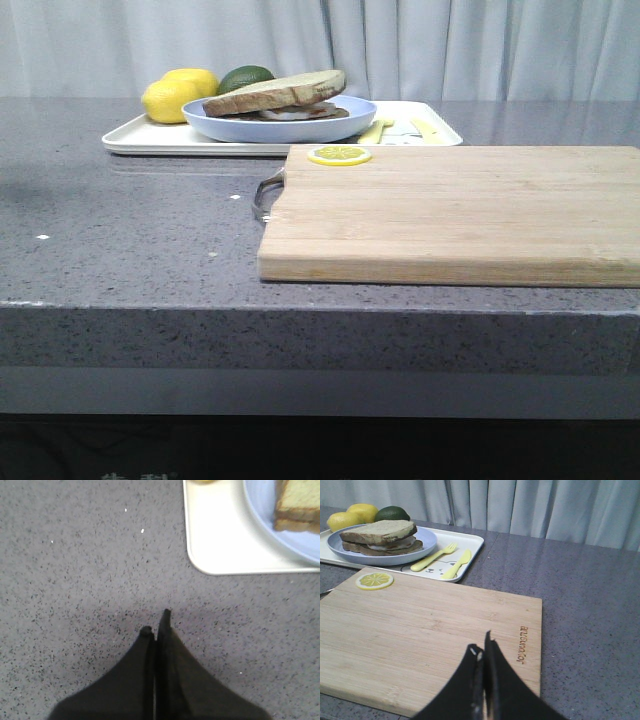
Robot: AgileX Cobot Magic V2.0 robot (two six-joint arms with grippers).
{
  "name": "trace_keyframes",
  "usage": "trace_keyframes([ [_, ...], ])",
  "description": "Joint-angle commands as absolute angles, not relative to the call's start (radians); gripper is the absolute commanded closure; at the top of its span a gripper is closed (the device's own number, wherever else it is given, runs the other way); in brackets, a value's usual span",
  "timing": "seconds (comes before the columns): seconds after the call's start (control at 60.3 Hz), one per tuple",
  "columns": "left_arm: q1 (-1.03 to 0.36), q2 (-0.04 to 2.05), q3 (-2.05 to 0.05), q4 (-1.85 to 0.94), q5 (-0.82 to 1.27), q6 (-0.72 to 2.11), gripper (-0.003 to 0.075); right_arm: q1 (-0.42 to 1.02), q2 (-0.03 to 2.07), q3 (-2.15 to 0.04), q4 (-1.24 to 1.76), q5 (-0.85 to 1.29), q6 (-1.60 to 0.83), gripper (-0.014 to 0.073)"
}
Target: Place bread and move sandwich to tray
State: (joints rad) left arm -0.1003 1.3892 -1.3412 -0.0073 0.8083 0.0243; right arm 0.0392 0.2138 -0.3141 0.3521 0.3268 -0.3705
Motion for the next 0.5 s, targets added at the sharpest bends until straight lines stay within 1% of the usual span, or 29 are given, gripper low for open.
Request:
trace_keyframes([
  [0.0, -0.101, 1.256, -1.269, -0.031, 0.616, 0.011, 0.0739, 0.034, 0.223, -0.342, 0.364, 0.244, -0.376, 0.067],
  [0.199, -0.101, 1.027, -1.034, -0.031, 0.428, 0.011, 0.0739, 0.034, 0.223, -0.342, 0.364, 0.245, -0.376, 0.067],
  [0.481, -0.101, 0.617, -0.667, -0.037, 0.231, 0.011, 0.0739, 0.034, 0.223, -0.342, 0.364, 0.245, -0.376, 0.067],
])
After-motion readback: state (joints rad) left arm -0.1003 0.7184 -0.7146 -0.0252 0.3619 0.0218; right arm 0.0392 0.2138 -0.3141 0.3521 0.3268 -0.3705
